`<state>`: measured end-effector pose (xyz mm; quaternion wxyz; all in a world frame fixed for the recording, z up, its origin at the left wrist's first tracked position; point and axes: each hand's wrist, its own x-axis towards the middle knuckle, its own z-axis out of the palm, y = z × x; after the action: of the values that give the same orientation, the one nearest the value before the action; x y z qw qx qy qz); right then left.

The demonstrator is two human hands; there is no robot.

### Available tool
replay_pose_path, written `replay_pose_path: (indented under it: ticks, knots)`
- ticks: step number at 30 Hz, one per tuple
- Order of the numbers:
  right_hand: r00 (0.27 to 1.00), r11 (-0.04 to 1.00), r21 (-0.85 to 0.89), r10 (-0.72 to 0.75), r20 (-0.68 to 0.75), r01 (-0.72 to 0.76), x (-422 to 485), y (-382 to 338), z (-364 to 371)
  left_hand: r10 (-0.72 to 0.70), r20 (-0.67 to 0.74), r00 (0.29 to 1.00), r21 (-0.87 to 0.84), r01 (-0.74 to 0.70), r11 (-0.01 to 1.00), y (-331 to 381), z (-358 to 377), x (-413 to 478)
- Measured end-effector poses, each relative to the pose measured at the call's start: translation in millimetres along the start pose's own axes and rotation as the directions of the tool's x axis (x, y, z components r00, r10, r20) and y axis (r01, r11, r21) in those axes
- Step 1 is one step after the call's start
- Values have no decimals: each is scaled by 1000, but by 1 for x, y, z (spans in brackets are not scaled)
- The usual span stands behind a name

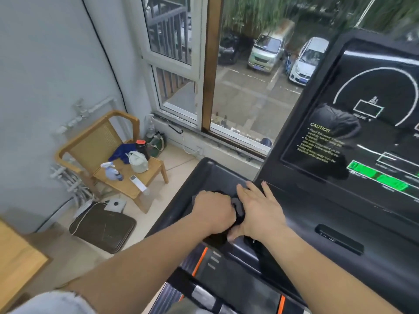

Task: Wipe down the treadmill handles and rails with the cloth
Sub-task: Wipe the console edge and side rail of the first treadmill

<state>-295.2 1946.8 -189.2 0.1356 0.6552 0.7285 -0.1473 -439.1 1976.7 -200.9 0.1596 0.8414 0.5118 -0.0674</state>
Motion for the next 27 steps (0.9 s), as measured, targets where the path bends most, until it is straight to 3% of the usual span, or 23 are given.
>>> replay_pose_path:
  ticks: [2,4,5,6,9,11,13,15,18,20,24,25,27]
  knots:
    - [1000,999,32,3,-5,-2,0,0,-1,-221,113,969,-320,247,915,1,-2,13]
    - [1000,999,40,6,-11,-5,2,2,-2,-420,204,884,-556,458,694,-5,-3,23]
    - [1000,1000,29,1,-11,-1,2,3,-2,-465,214,859,-615,489,619,-6,-2,24]
    - [1000,1000,26,-3,-13,4,3,3,-1,-459,197,866,-638,469,611,-5,-2,22]
    - [999,998,66,-8,-36,10,6,5,3,-260,86,962,-487,268,831,4,-1,1]
    - [999,998,65,-12,-39,14,6,4,3,-86,34,996,-227,91,970,7,-1,-17]
    - [999,999,46,-20,-39,22,4,4,2,43,10,999,78,-43,996,6,3,-40]
    - [999,999,18,-26,-37,26,-1,4,0,102,-20,995,182,-96,979,-4,13,-66]
    - [999,1000,11,-17,-39,17,-10,1,-4,-35,-84,996,99,43,994,-31,14,-102]
    - [999,999,30,-20,-38,21,-17,-5,-9,-180,-237,955,83,204,975,-47,2,-118]
    - [995,986,133,-98,0,98,-23,-31,-15,-301,-639,708,-65,341,938,-76,-9,-143]
    - [990,979,151,-140,20,136,-22,-39,-15,-324,-650,687,-83,360,929,-79,1,-149]
    - [980,970,161,-194,53,183,-19,-55,-14,-393,-512,764,-125,386,914,-81,40,-159]
